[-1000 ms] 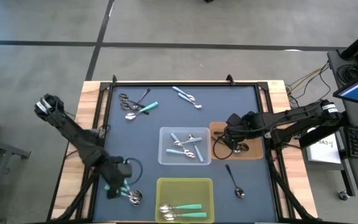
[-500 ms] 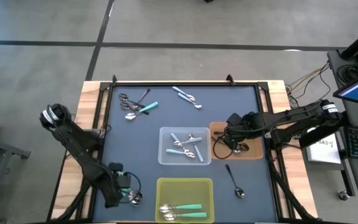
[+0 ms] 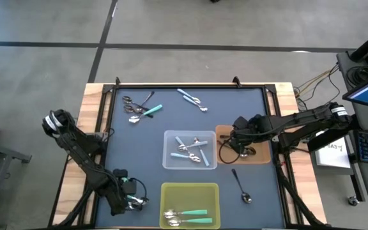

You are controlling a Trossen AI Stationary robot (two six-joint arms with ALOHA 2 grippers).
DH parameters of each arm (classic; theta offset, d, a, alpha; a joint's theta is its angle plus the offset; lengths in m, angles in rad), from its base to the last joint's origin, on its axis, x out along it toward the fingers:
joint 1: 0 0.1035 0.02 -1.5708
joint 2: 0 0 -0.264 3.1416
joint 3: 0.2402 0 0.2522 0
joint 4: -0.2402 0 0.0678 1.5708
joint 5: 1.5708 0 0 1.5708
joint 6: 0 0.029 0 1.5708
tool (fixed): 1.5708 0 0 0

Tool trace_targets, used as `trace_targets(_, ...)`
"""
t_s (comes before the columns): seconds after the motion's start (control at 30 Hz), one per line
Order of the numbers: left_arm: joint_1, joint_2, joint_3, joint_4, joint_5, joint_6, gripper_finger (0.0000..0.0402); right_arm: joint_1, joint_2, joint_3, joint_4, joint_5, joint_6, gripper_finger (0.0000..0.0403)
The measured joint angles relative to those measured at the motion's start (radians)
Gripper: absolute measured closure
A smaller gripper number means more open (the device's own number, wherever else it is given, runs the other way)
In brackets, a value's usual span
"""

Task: Sort silverware by color (type)
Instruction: Put the light green spoon into the yellow bin

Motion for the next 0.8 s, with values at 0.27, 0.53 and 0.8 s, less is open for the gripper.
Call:
trace_targets(0.27,0.0,0.04,-0.004,0.015,0.018,-0.002,0.0322,0.0,0.0,0.0,-0.001,0.001,0.0,0.0307)
trace_targets(0.53,0.005,0.072,0.003,0.016,0.028,-0.007,0.0295,0.0,0.0,0.0,0.0,0.001,0.008,0.0307)
trace_targets(0.8,0.01,0.068,0.003,-0.017,0.028,-0.059,0.0371,0.0,0.0,0.0,0.003,0.001,0.046,0.0307)
